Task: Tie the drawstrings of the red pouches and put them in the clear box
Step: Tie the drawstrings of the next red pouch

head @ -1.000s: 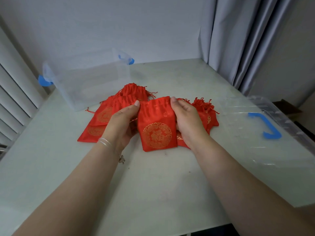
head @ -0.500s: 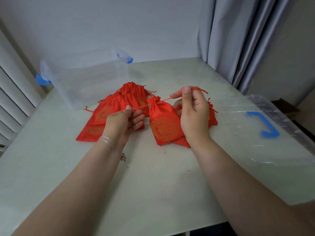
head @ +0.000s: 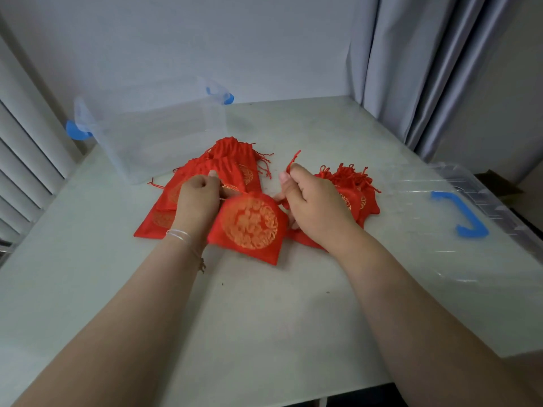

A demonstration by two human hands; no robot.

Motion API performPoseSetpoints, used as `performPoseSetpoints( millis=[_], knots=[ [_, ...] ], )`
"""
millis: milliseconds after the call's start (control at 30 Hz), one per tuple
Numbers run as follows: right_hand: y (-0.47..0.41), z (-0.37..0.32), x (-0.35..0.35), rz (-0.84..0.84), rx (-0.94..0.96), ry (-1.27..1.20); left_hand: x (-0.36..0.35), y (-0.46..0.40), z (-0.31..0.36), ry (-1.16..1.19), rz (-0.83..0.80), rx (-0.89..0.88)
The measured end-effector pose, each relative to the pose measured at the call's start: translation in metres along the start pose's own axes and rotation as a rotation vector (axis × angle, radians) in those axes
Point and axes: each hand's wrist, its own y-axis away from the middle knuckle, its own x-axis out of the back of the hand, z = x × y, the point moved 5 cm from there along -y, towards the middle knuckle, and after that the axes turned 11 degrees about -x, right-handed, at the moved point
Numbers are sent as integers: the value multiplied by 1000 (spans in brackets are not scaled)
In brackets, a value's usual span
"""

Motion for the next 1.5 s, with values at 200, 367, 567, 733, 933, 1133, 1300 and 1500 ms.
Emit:
performPoseSetpoints(
  millis=[200,367,567,733,933,1133,1300,1500],
  knots=[
    [-4,16,-6,-128,-181,-141,-3,5,27,236,-60,-374],
    [-5,18,-12,-189,-289,-252,-16,15,37,547,-270,-364],
    [-5,24,-18,-257,-455,-493,-19,21,42,172,-308,-518],
    [-6,9,-4,39,74,-248,-31,24,25,-87,-327,-397],
    [-2,2,1,123,183,-153,-41,36,34,-247,-559,-483],
    [-3,6,4,207,104,2,-46,46,39,-182,-742,-448],
    [0,4,8,222,59,6,-44,45,38,-22,-662,-335],
    [0,2,7,13,-78,-465,-35,38,37,-5,-595,-268]
  ],
)
